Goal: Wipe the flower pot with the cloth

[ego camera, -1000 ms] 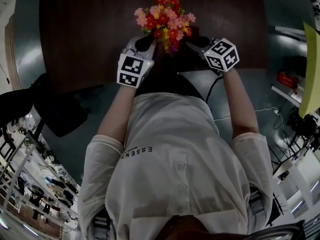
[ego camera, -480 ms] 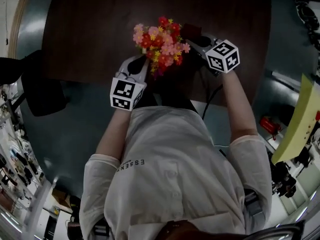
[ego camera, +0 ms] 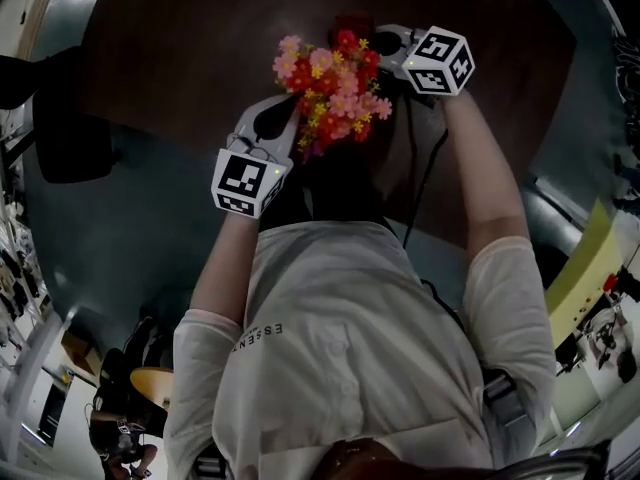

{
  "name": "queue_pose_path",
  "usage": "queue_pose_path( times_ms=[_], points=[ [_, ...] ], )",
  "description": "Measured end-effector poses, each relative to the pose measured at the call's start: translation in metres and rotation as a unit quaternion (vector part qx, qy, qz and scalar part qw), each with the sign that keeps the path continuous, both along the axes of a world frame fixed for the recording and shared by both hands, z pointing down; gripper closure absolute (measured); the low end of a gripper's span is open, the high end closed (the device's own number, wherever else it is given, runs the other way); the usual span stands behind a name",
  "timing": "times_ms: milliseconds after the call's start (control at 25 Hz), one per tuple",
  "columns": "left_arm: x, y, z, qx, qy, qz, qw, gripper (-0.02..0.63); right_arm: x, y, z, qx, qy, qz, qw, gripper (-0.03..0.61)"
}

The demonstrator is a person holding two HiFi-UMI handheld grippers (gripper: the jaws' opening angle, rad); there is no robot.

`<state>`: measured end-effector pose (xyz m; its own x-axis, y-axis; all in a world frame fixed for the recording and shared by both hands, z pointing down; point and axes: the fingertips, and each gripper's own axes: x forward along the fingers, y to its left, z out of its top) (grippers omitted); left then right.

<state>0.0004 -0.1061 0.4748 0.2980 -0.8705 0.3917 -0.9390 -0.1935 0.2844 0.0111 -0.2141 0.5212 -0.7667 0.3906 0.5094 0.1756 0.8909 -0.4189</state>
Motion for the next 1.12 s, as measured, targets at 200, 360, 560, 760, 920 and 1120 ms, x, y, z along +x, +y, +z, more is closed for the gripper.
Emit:
queue_pose_path(
  times_ms=[200,360,560,760,920,1120],
  points=[
    [0.0,-0.002,0.004,0.01,0.001,0.018,0.9998,0.603,-0.019,0.016,-0.003,-0.059,-0.017,-0.069,0.996,0.531],
    [0.001,-0.004,0.004,0.011,0.003,0.022,0.9997,0.604,-0.02,0.028,0.0,-0.098,-0.006,-0.11,0.989,0.531],
    [0.0,-0.005,0.003,0.015,0.011,0.016,0.9997,0.604,-0.009,0.032,-0.003,-0.127,0.008,-0.121,0.985,0.531],
    [0.0,-0.006,0.0,0.02,0.008,0.015,0.9997,0.604,0.02,0.033,-0.002,-0.118,0.031,-0.126,0.984,0.531],
    [0.0,-0.006,0.001,0.02,0.005,0.021,0.9996,0.604,0.046,0.039,0.003,-0.106,0.051,-0.13,0.985,0.531],
    [0.0,-0.005,0.003,0.023,-0.009,0.015,0.9996,0.604,0.07,0.054,0.008,-0.099,0.063,-0.135,0.984,0.531]
  ],
)
